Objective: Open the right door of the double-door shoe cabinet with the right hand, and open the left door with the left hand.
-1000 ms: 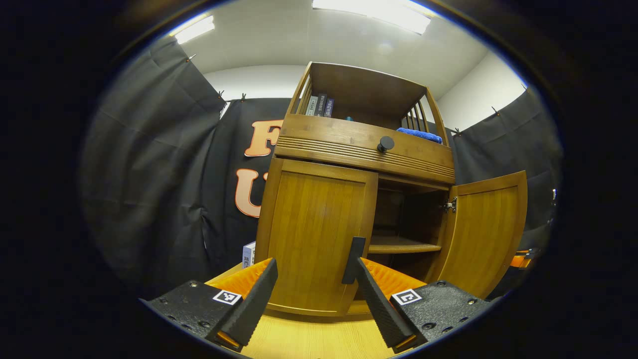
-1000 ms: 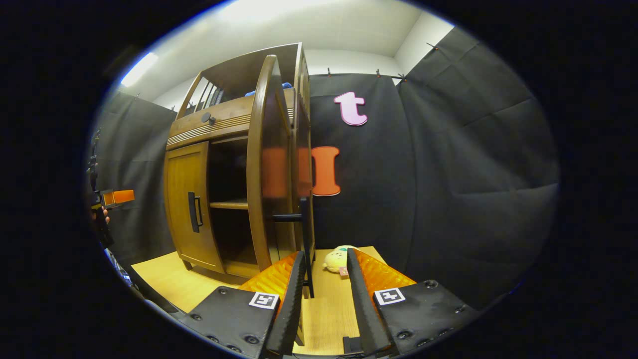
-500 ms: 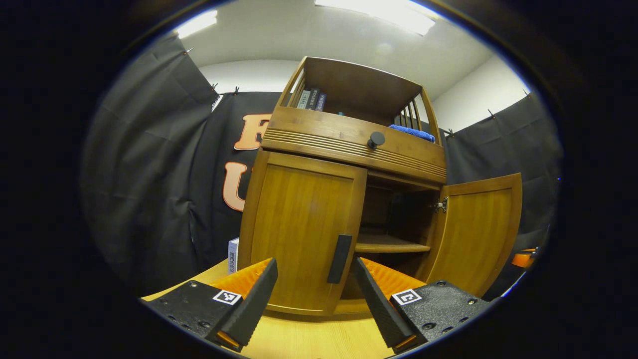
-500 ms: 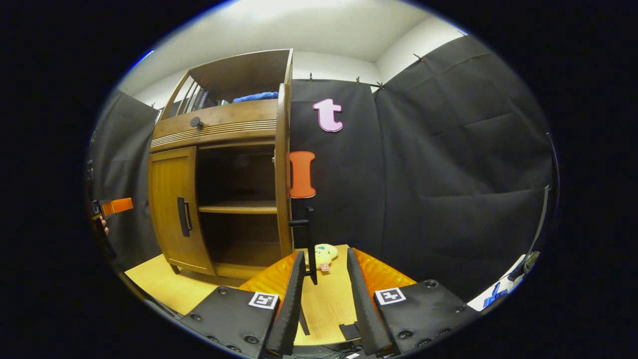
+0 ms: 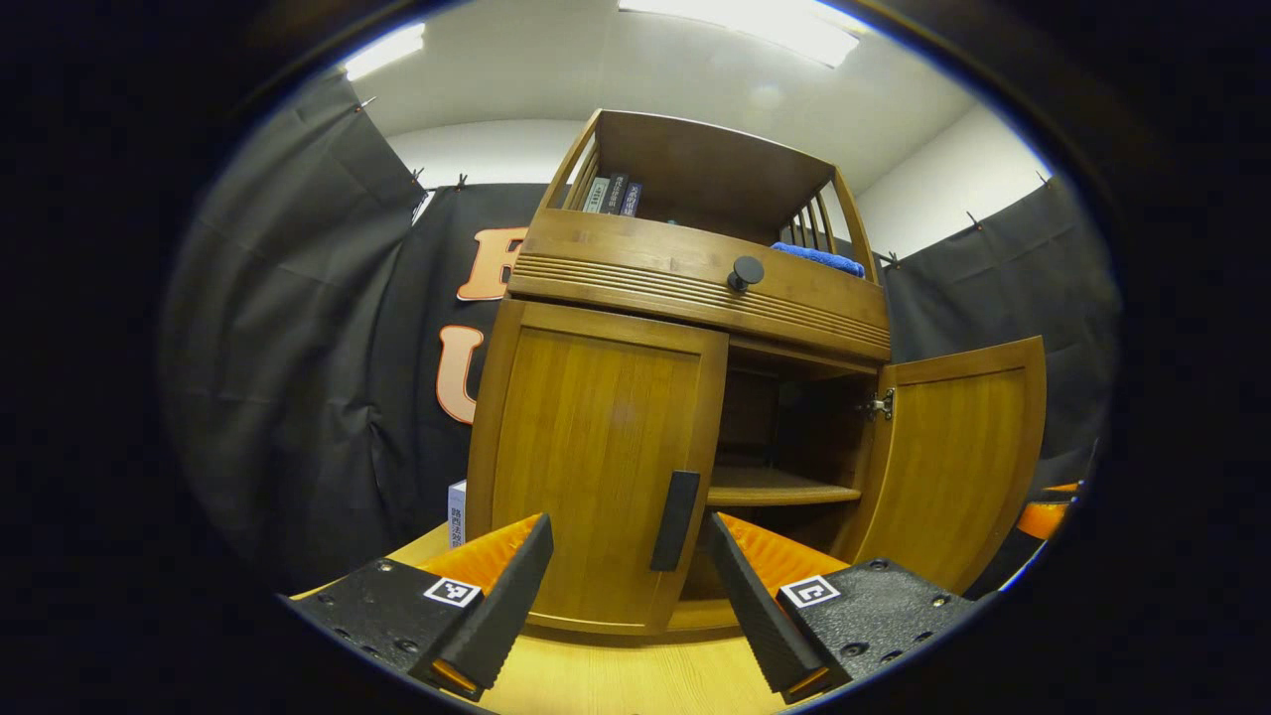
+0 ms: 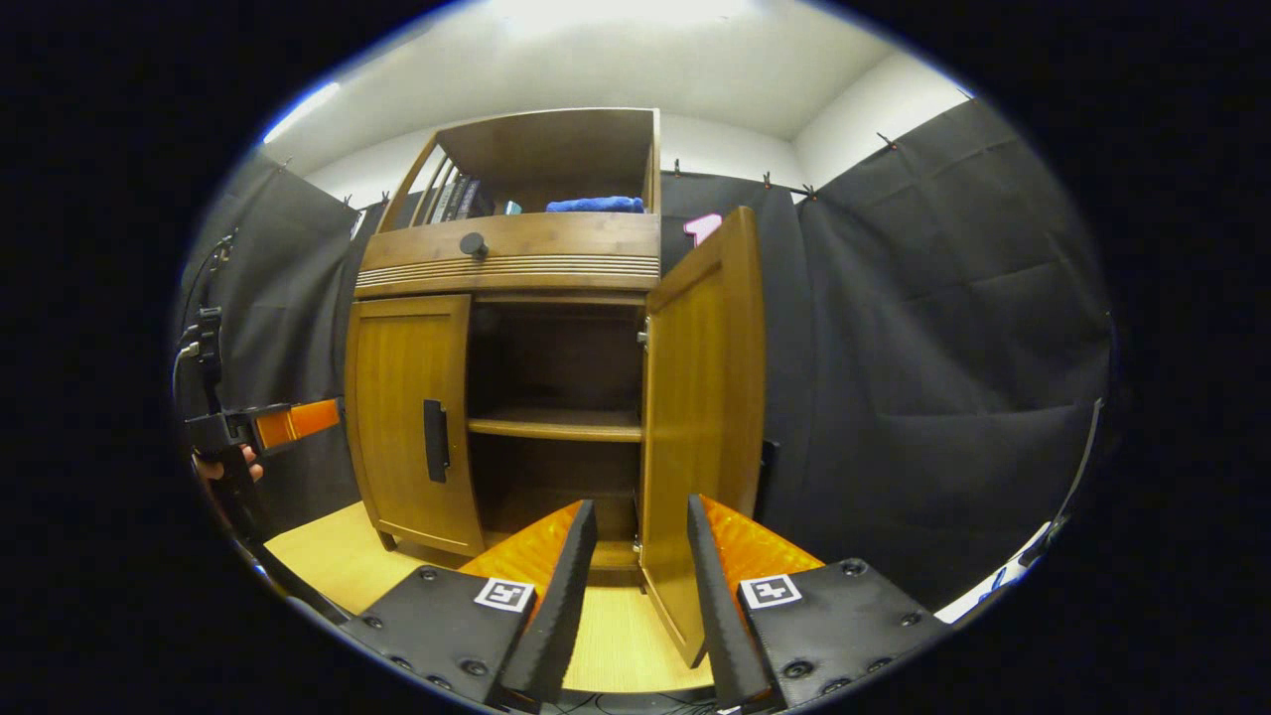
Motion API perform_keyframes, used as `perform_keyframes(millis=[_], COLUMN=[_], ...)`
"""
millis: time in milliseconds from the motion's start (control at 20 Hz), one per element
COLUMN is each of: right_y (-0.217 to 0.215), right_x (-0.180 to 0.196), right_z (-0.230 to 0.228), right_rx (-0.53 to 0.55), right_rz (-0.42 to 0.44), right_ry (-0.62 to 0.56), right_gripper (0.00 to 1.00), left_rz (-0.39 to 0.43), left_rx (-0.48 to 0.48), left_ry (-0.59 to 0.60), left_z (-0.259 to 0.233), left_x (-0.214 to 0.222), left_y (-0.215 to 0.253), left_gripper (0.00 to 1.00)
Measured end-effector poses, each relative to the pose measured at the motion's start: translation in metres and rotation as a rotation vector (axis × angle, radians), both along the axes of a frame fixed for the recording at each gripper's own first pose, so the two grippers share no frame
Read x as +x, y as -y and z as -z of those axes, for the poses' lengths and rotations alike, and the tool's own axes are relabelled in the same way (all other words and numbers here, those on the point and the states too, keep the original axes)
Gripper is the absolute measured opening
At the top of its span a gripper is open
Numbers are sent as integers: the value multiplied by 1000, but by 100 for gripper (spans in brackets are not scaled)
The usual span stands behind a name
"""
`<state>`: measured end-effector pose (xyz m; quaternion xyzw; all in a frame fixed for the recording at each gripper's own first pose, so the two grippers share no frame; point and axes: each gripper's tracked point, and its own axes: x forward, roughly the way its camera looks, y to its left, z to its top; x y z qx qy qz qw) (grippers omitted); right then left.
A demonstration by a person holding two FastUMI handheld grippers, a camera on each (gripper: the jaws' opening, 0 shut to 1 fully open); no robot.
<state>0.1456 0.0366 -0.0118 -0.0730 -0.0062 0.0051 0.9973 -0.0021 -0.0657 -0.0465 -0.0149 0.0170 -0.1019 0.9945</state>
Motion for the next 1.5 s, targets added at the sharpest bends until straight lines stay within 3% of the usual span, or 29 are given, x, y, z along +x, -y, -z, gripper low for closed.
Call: perform_keyframes(millis=[150,400,750,900,1000,1100,1200,1250,1400,1500], right_y=[-13,-33,-27,-23,-21,-20,-17,-18,-17,-18], right_x=[2,12,13,13,16,17,17,18,19,21], right_z=[0,-9,-8,-7,-7,-6,-4,-4,-5,-4], right_rx=[41,158,156,160,160,157,153,154,156,154], right_rz=[-21,-41,-16,9,23,34,43,44,50,50], right_ry=[5,39,30,26,29,27,20,16,19,14], right_gripper=[63,92,92,91,100,88,89,89,89,88], left_rz=[6,1,82,66,63,44,30,19,-3,-8], left_rx=[-10,-5,-40,6,21,40,57,55,70,74], left_ry=[17,-22,-124,-161,-170,-151,-142,-140,-124,-119], left_z=[-1,22,69,90,100,105,106,106,107,106], left_x=[24,71,115,135,145,155,163,165,166,166], left_y=[6,12,55,59,63,64,61,59,57,58], left_gripper=[92,95,92,92,95,92,90,98,93,95])
